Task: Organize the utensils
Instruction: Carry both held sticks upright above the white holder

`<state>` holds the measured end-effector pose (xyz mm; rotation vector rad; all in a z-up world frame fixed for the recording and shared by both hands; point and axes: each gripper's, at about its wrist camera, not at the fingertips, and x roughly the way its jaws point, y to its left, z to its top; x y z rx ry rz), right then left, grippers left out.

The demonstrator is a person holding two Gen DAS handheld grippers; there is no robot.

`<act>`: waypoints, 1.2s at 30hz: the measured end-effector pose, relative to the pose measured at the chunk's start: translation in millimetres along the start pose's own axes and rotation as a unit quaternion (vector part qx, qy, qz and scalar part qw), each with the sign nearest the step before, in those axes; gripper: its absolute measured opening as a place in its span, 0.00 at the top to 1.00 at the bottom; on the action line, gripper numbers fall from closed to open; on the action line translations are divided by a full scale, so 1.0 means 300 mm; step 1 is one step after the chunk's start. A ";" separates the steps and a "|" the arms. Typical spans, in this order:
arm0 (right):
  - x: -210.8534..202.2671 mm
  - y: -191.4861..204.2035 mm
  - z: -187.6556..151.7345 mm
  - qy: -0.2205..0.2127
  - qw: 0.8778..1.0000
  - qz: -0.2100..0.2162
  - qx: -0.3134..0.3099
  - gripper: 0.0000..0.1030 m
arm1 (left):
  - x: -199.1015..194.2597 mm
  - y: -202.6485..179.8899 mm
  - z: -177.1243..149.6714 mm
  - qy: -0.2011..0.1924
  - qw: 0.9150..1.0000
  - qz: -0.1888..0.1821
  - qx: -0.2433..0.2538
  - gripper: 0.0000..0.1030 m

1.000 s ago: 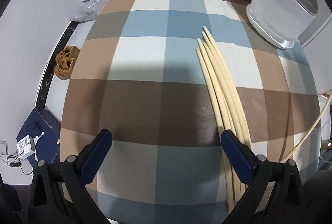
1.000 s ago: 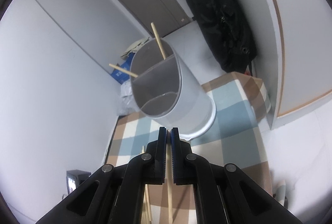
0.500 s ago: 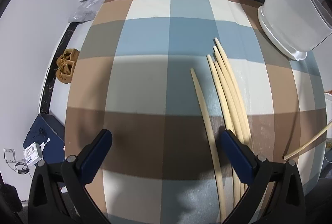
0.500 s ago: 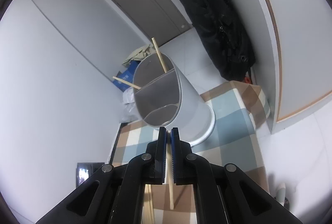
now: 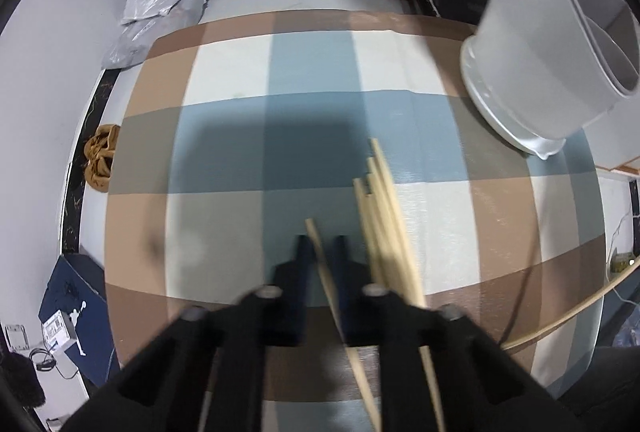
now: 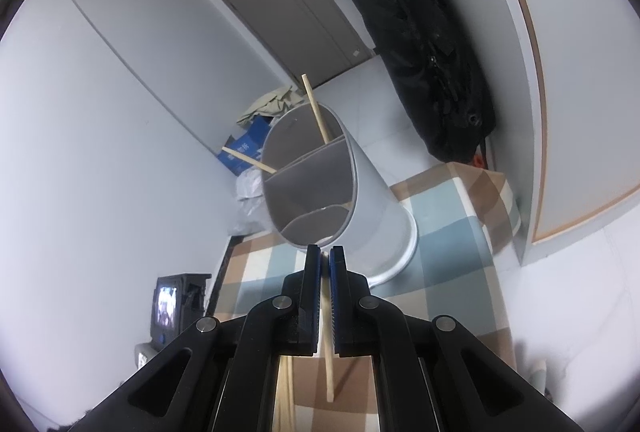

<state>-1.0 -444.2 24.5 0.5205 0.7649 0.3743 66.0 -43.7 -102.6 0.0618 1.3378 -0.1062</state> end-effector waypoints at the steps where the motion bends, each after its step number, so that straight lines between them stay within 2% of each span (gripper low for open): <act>1: 0.002 0.000 0.001 0.000 1.000 -0.001 -0.001 0.96 | -0.003 -0.005 -0.007 -0.005 1.000 0.003 0.000 0.99; 3: 0.007 0.002 -0.002 0.000 1.000 -0.003 -0.001 0.96 | -0.009 -0.007 -0.015 -0.013 1.000 -0.001 0.000 0.99; 6: 0.012 0.014 -0.006 0.001 1.000 -0.005 -0.008 0.96 | -0.032 0.029 -0.008 -0.032 0.999 -0.031 -0.027 0.99; 8: 0.012 0.029 -0.011 -0.003 1.000 -0.009 -0.020 0.96 | -0.086 0.045 -0.014 -0.063 0.996 -0.056 -0.035 0.99; 10: 0.013 0.048 -0.016 -0.007 0.999 -0.012 -0.035 0.96 | -0.152 0.040 -0.026 -0.104 0.992 -0.066 -0.030 0.99; 14: 0.009 0.087 -0.026 -0.014 0.998 -0.011 -0.061 0.96 | -0.296 0.048 -0.079 -0.184 0.978 -0.094 -0.031 0.99; 15: 0.008 0.098 -0.030 -0.016 0.998 -0.009 -0.068 0.96 | -0.335 0.046 -0.097 -0.206 0.972 -0.107 -0.030 0.99; 19: 0.003 0.144 -0.049 -0.024 0.995 -0.003 -0.094 0.96 | -0.419 0.013 -0.159 -0.254 0.960 -0.114 -0.004 0.99; 22: 0.003 0.188 -0.068 -0.030 0.992 -0.001 -0.122 0.96 | -0.453 -0.007 -0.190 -0.277 0.954 -0.112 0.010 0.99; 28: -0.005 0.263 -0.114 -0.046 0.985 -0.009 -0.167 0.96 | -0.484 0.022 -0.155 -0.315 0.939 -0.132 0.032 0.99; 32: -0.003 0.308 -0.146 -0.060 0.977 -0.015 -0.202 0.97 | -0.483 0.037 -0.152 -0.326 0.935 -0.136 0.034 0.99; 36: -0.012 0.312 -0.143 -0.065 0.977 -0.013 -0.202 0.97 | -0.502 0.052 -0.147 -0.334 0.931 -0.147 0.025 0.99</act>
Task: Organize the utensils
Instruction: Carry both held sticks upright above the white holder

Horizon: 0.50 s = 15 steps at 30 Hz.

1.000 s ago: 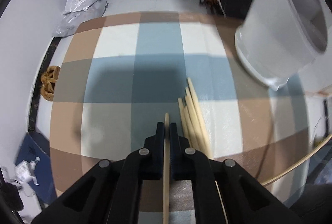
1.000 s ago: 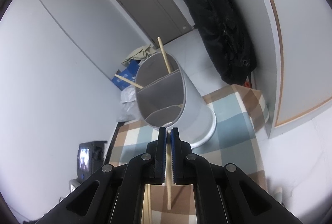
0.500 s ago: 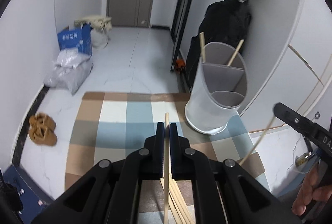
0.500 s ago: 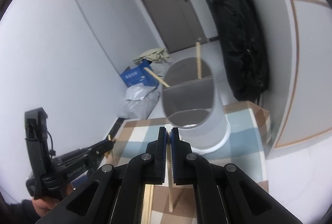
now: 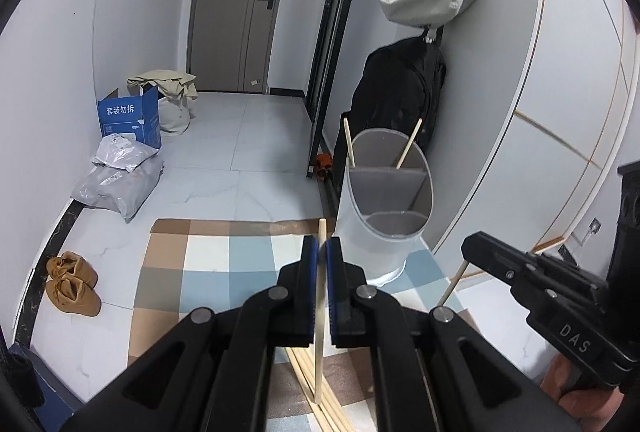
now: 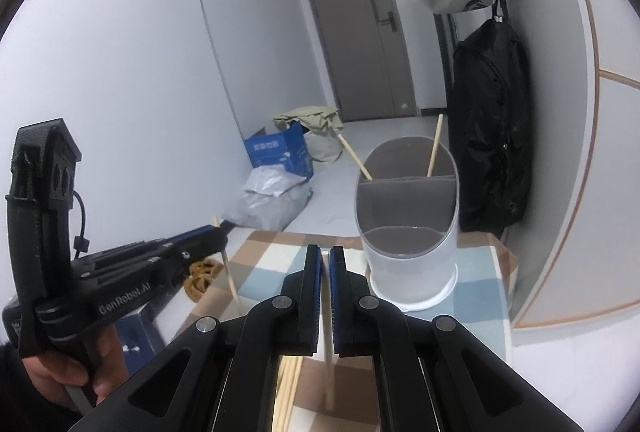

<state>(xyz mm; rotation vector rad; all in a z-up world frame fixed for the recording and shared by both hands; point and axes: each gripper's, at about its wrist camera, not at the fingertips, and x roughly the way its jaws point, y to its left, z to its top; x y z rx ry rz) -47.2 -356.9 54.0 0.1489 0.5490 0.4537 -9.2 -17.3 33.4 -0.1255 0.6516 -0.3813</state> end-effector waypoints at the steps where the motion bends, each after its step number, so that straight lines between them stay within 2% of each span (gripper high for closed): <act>1: -0.004 -0.008 0.007 -0.002 1.000 -0.001 0.005 0.97 | -0.005 -0.003 0.004 -0.003 1.000 0.001 0.002 0.99; 8: -0.067 -0.040 0.109 -0.031 0.999 -0.001 0.011 0.97 | -0.025 -0.031 0.085 -0.020 1.000 -0.016 0.000 0.99; 15: -0.164 -0.089 0.350 -0.073 0.997 -0.002 0.003 0.97 | -0.044 -0.091 0.270 -0.047 0.998 -0.041 0.001 0.99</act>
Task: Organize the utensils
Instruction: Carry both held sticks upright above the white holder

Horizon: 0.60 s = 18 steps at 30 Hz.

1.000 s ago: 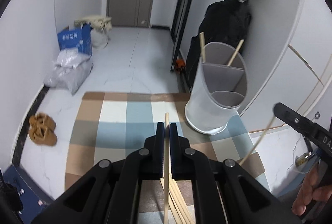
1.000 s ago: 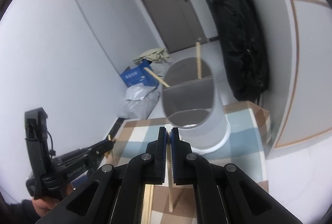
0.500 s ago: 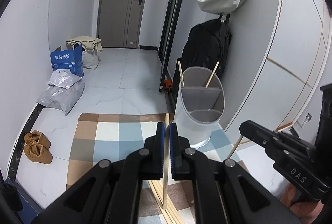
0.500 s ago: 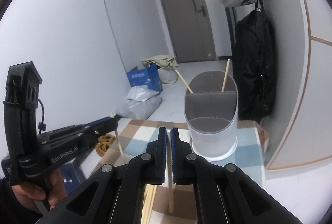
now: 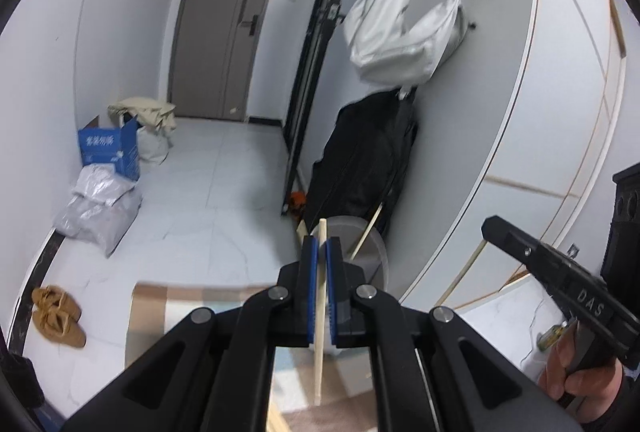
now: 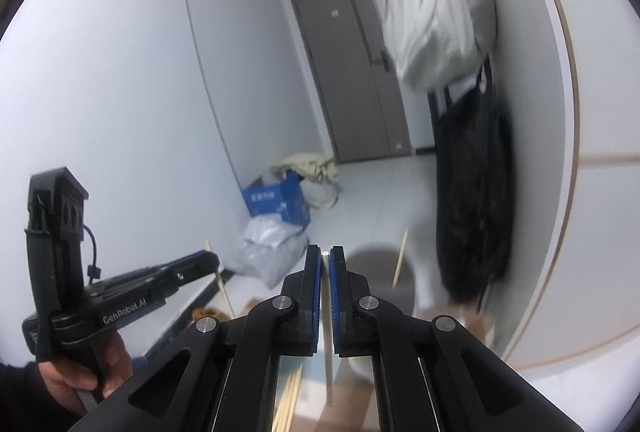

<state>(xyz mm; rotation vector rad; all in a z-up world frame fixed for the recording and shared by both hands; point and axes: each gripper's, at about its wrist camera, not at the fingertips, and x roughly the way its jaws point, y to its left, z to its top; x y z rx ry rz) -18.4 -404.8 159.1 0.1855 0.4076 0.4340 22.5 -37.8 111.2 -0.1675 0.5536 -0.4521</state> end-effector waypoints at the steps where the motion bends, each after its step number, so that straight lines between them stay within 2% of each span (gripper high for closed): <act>1: -0.003 -0.007 0.045 -0.008 1.000 -0.003 -0.003 0.97 | 0.006 -0.015 0.037 -0.003 1.000 -0.002 0.004 0.99; 5: 0.012 -0.027 0.187 -0.031 0.999 -0.014 -0.016 0.97 | 0.046 -0.058 0.166 -0.020 1.000 -0.013 0.014 0.99; 9: 0.059 -0.067 0.292 -0.047 0.999 -0.021 -0.015 0.97 | 0.087 -0.075 0.249 -0.040 0.999 -0.013 0.026 0.99; 13: 0.134 -0.090 0.336 -0.055 0.998 -0.029 -0.025 0.97 | 0.140 -0.084 0.290 -0.052 0.998 -0.010 0.039 0.99; 18: 0.231 -0.125 0.321 -0.049 0.998 -0.035 -0.030 0.97 | 0.216 -0.072 0.274 -0.050 0.998 -0.015 0.048 0.99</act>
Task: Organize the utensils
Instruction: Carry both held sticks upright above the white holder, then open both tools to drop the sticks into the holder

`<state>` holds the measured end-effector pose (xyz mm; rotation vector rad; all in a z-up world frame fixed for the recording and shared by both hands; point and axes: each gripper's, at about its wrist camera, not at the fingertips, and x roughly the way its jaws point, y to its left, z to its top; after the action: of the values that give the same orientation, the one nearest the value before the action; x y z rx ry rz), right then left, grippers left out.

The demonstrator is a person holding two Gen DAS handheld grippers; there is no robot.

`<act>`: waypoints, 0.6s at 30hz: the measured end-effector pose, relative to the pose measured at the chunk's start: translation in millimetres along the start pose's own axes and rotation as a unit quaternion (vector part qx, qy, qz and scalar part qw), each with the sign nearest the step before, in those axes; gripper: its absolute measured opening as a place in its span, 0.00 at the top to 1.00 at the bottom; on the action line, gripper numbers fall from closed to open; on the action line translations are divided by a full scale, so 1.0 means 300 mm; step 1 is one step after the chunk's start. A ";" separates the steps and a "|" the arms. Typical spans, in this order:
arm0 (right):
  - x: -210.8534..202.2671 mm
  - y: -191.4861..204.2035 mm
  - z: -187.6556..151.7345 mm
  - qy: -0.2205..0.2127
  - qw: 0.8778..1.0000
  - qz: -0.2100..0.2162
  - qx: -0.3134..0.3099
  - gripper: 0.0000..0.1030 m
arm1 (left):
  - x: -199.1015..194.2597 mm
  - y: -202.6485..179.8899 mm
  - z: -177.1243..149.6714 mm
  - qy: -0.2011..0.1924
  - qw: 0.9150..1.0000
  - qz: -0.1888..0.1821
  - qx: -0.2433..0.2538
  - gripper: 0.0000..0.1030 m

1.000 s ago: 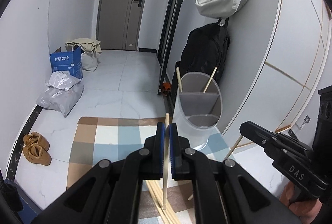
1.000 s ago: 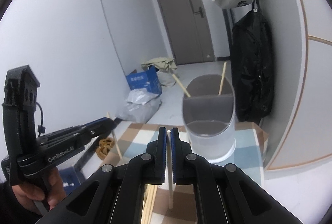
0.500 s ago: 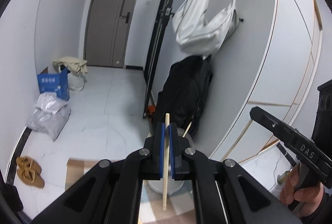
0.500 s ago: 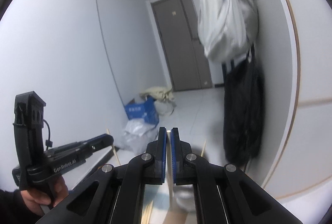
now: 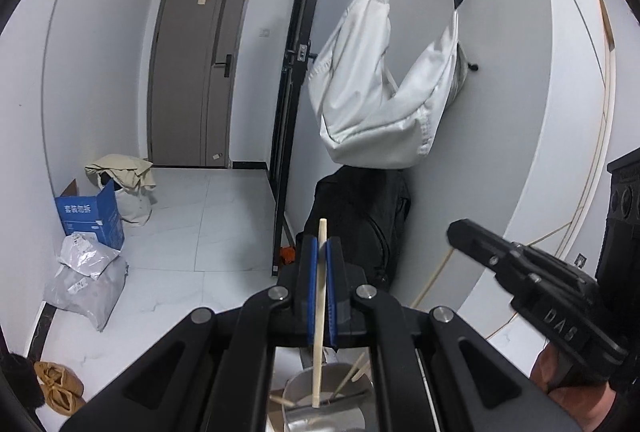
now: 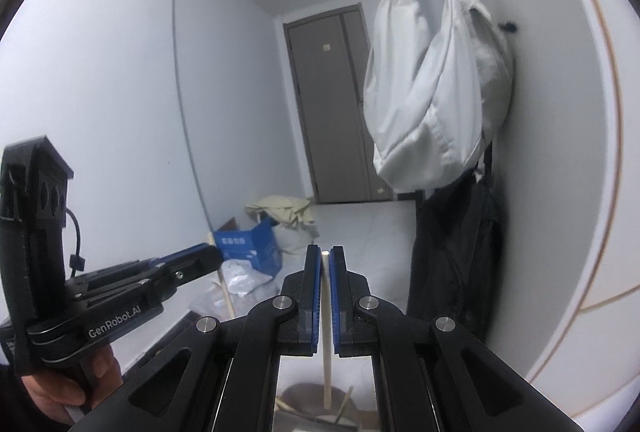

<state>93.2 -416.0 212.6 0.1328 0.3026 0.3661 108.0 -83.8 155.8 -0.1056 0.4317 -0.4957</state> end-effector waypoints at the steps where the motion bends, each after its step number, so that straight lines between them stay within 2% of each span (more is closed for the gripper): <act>1: 0.016 -0.005 -0.013 0.003 1.000 -0.001 0.002 0.97 | 0.014 0.006 -0.011 0.001 1.000 -0.003 0.000 0.99; 4: 0.080 -0.031 -0.062 0.017 1.000 0.000 0.014 0.97 | 0.041 0.028 -0.048 0.001 1.000 -0.005 -0.002 0.99; 11: 0.174 -0.077 -0.161 0.041 0.999 0.002 0.026 0.97 | 0.109 0.090 -0.157 0.032 0.999 -0.006 -0.004 0.99; 18: 0.207 -0.078 -0.217 0.063 0.998 0.008 0.019 0.97 | 0.140 0.082 -0.182 0.055 0.998 -0.017 0.000 0.99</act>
<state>135.8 -409.8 130.2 0.1489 0.4335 0.3848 128.9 -82.2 85.8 -0.0854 0.5385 -0.5370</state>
